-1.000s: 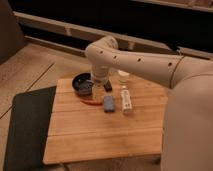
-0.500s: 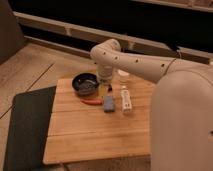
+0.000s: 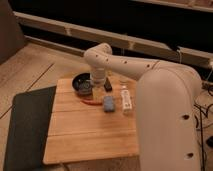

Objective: Place the pepper on the white sponge

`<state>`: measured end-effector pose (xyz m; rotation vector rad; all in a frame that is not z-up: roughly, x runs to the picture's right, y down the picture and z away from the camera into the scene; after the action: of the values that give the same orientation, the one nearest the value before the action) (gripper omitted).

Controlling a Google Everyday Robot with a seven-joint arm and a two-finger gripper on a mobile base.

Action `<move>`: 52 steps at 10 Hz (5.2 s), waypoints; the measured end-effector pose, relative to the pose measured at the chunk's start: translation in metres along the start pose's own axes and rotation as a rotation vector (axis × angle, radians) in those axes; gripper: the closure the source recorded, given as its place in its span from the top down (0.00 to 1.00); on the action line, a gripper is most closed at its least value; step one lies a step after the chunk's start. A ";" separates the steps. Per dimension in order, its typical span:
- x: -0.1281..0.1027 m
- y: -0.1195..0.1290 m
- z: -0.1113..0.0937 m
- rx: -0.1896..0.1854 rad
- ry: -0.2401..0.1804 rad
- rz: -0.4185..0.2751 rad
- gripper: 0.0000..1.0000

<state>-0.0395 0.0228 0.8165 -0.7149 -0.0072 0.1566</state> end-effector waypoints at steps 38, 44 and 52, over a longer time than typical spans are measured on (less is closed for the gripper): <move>-0.038 0.001 0.134 -0.028 0.065 -0.164 0.65; -0.043 -0.017 0.137 0.001 0.080 -0.186 0.23; -0.057 -0.005 0.100 0.084 0.025 -0.201 0.00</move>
<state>-0.1010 0.0759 0.8986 -0.6285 -0.0485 -0.0442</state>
